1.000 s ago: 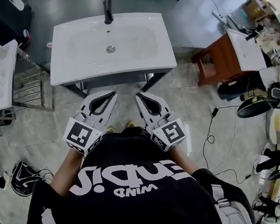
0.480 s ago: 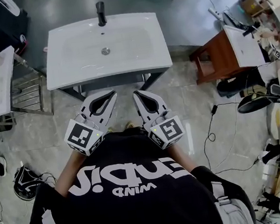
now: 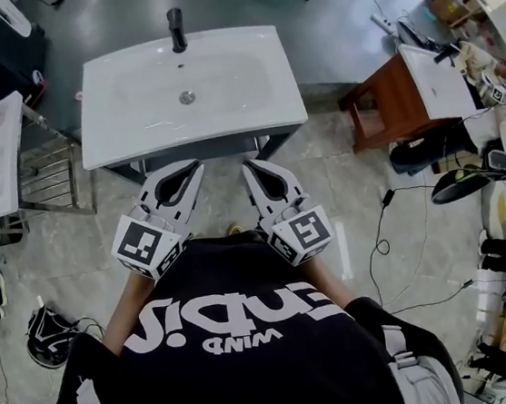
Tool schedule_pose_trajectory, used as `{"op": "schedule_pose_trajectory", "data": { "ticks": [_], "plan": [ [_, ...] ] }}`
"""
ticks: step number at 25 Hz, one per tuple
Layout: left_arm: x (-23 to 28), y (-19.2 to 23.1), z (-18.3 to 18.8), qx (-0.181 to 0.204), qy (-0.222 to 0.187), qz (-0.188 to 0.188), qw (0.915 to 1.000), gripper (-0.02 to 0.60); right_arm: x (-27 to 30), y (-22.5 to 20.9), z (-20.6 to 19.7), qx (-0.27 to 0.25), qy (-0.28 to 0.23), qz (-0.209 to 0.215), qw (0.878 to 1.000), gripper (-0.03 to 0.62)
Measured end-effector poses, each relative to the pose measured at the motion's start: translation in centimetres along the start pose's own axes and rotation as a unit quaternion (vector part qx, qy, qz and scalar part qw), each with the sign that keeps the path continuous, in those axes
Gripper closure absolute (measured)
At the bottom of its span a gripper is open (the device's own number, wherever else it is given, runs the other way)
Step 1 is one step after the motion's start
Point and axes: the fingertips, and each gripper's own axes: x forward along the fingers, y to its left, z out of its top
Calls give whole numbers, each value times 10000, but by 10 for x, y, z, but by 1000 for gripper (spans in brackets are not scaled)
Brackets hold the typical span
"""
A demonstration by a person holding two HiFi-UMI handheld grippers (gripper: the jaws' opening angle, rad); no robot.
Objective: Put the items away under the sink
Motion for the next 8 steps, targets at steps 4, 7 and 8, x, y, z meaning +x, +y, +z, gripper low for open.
{"op": "schedule_pose_trajectory", "data": {
  "ticks": [4,7,8],
  "plan": [
    [-1,6,-3,-75,4,51,10000,563,2,0,-1,7,-14,-36,10000,576],
    [-2,10,-4,-80,3,65,9999,563,5,0,-2,15,-13,-36,10000,576],
    [-2,11,-4,-82,2,64,9999,563,6,0,-3,17,-12,-37,10000,576]
  ]
}}
